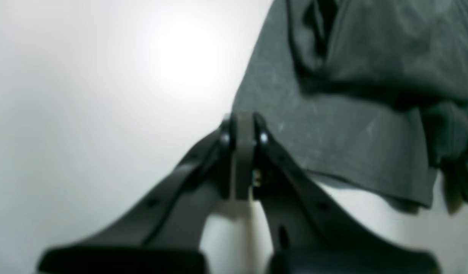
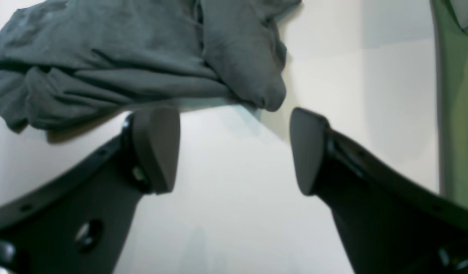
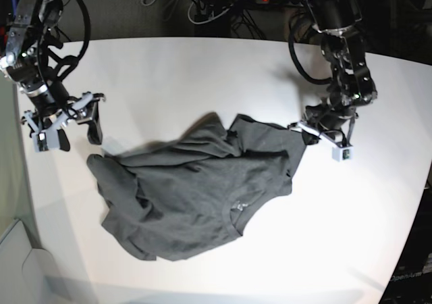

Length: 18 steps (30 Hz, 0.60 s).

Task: Layout the t-shirt on the table in an organized manner, then fold the t-shirt properly
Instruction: 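Grasp the t-shirt edge with the left gripper and pull it outward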

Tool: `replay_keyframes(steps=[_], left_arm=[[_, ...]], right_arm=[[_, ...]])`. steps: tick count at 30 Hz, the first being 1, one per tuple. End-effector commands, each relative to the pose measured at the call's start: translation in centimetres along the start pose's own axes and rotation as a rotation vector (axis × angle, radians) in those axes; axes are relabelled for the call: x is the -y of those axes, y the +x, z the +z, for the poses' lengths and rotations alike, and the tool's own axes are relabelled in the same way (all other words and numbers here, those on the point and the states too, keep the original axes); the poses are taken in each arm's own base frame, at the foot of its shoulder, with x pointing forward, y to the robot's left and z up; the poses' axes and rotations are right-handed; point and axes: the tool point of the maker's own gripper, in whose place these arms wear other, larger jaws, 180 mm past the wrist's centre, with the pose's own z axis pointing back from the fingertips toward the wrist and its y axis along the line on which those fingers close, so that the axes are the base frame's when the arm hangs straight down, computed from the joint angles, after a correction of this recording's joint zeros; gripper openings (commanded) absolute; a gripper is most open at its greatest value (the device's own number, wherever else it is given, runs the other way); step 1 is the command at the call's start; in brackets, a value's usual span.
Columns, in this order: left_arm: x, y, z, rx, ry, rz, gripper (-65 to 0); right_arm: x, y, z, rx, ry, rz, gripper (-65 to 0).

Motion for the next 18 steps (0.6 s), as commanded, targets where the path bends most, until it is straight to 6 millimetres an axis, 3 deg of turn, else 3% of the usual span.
replay_keyframes(steps=[1, 11, 18], left_arm=[[-0.4, -0.3, 0.6, -0.039, 0.032, -0.03, -64.5], [1.1, 5.6, 6.4, 0.099, 0.07, -0.158, -64.5], [-2.1, 7.8, 11.5, 0.141, 0.204, -0.162, -64.5]], right_arm=[[0.2, 1.5, 0.3, 0.049, -0.002, 0.017, -19.1], [-0.2, 0.9, 0.4, 0.034, 0.006, 0.014, -19.1], [-0.4, 0.9, 0.3, 0.043, 0.005, -0.007, -19.1]])
